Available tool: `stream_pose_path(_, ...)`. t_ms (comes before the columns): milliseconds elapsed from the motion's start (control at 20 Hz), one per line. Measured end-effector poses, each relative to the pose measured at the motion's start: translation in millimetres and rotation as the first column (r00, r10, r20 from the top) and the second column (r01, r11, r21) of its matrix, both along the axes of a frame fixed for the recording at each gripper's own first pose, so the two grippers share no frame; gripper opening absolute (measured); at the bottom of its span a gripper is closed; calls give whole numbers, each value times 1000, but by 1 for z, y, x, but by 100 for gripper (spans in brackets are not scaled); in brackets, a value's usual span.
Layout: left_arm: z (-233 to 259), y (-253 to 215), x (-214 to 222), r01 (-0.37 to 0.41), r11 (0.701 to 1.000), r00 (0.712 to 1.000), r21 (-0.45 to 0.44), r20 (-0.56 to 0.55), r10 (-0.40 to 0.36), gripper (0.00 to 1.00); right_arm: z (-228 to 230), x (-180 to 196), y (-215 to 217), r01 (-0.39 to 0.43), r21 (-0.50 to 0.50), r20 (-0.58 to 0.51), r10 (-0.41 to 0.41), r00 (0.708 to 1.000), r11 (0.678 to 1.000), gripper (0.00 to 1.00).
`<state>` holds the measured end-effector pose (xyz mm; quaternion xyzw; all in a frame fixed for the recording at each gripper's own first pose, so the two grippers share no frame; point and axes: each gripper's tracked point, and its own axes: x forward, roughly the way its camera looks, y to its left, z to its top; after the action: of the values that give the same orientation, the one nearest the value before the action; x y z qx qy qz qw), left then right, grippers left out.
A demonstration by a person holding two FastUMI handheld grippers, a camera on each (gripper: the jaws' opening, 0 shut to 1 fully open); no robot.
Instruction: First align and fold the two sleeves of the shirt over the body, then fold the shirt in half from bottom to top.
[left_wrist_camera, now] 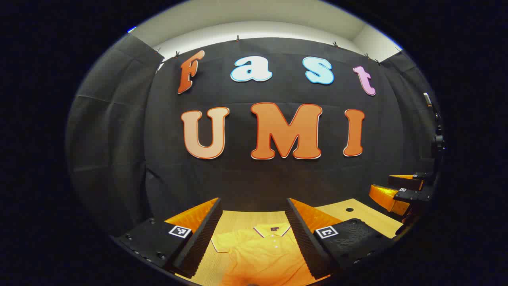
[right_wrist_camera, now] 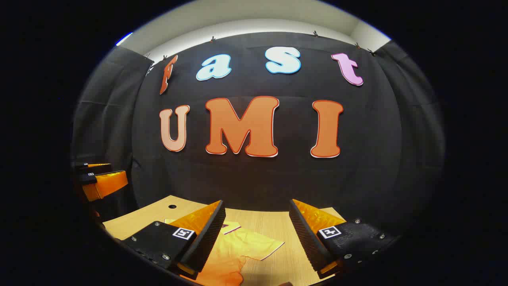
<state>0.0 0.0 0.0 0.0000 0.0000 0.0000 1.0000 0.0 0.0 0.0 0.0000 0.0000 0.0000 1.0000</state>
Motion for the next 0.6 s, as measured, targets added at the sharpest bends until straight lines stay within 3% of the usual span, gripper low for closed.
stream_pose_path(250, -17, 2, 1, -68, 997, 997, 32, -41, 69, 98, -16, 10, -12, -23, 25, -23, 24, 999, 999, 98)
stream_pose_path(600, -19, 7, 18, 11, 999, 999, 40, -49, -9, 96, -27, 11, -13, 68, 31, -63, -66, 996, 997, 98)
